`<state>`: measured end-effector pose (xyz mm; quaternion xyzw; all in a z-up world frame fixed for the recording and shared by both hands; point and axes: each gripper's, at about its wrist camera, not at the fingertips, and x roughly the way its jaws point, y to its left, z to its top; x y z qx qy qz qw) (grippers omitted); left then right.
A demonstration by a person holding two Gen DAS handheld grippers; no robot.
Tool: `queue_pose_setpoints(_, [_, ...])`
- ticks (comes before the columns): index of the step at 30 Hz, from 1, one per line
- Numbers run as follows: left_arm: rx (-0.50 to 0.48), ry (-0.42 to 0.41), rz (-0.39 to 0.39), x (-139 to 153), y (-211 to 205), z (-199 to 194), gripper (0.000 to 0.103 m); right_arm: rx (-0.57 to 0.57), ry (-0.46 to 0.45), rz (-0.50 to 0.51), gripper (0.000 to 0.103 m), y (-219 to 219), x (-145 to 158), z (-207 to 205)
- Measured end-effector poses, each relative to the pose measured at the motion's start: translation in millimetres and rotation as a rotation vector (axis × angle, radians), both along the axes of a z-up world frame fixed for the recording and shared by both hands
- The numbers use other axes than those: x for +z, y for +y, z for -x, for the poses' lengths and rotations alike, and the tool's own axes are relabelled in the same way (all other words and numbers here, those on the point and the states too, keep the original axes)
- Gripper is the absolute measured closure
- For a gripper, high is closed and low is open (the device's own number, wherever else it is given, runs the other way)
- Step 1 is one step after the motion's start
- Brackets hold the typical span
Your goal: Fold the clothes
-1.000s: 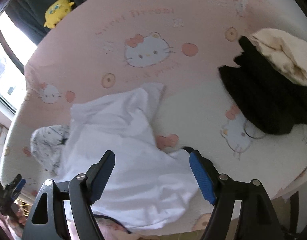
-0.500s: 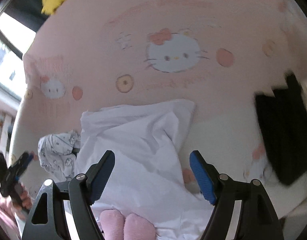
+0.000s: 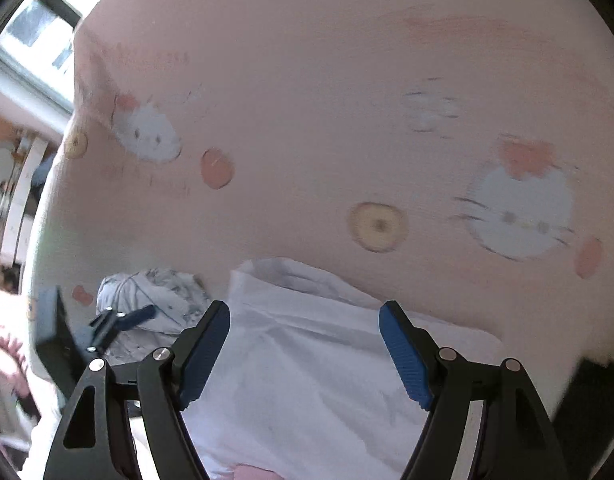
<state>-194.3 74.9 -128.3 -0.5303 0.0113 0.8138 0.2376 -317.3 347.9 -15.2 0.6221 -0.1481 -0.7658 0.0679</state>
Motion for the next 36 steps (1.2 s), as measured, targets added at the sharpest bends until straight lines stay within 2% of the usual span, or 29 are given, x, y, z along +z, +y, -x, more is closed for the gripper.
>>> queue_pose_setpoints(3, [-0.002,0.005,-0.036,-13.6,-0.3,-3.9,0.025,0.107,-0.087,0.062,0.026,-30.6,-30.7,25.9])
queue_pose_setpoints(6, [0.026,-0.026,-0.062,-32.4,-2.0,-8.8,0.025,0.197,-0.11,-0.01,0.026,-64.8,-58.1,36.1])
queue_pose_setpoints(9, [0.073,0.008,-0.058,-47.8,-1.7,-19.0,0.025,0.246,-0.081,-0.089,0.026,-85.4,-76.4,40.6])
queue_pose_setpoints(11, [0.111,0.02,-0.081,-54.2,-4.0,-22.4,0.025,0.226,-0.066,-0.087,0.026,-88.1,-86.0,40.4])
queue_pose_setpoints(16, [0.174,-0.055,-0.122,-74.8,-8.2,-26.6,0.025,0.171,-0.027,-0.068,0.026,-81.6,-96.8,48.7])
queue_pose_setpoints(18, [0.173,-0.06,-0.142,-78.5,-10.1,-29.6,0.025,0.157,-0.012,-0.051,0.026,-81.2,-99.6,52.2])
queue_pose_setpoints(24, [0.194,-0.069,-0.15,-94.6,-22.4,-33.1,0.025,0.201,-0.081,0.047,0.026,-106.0,-120.8,53.4])
queue_pose_setpoints(25, [0.194,-0.057,-0.173,-94.2,-25.4,-34.5,0.025,0.23,-0.09,0.04,0.026,-113.5,-125.2,52.2])
queue_pose_setpoints(29, [0.176,-0.049,-0.189,-93.9,-27.4,-35.2,0.025,0.328,-0.106,-0.13,0.026,-137.0,-146.9,48.8])
queue_pose_setpoints(31, [0.177,-0.043,-0.183,-93.3,-26.1,-35.4,0.025,0.305,-0.102,-0.135,0.027,-134.4,-151.7,49.3])
queue_pose_setpoints(32, [0.178,-0.039,-0.18,-92.9,-25.4,-35.6,0.025,0.276,-0.093,-0.101,0.027,-129.5,-151.7,49.8])
queue_pose_setpoints(34, [0.184,-0.035,-0.177,-92.0,-24.2,-35.7,0.025,0.213,-0.078,-0.028,0.033,-117.3,-150.6,51.4])
queue_pose_setpoints(36, [0.194,-0.033,-0.18,-91.5,-23.7,-35.5,0.025,0.176,-0.072,-0.021,0.054,-108.6,-149.5,52.9])
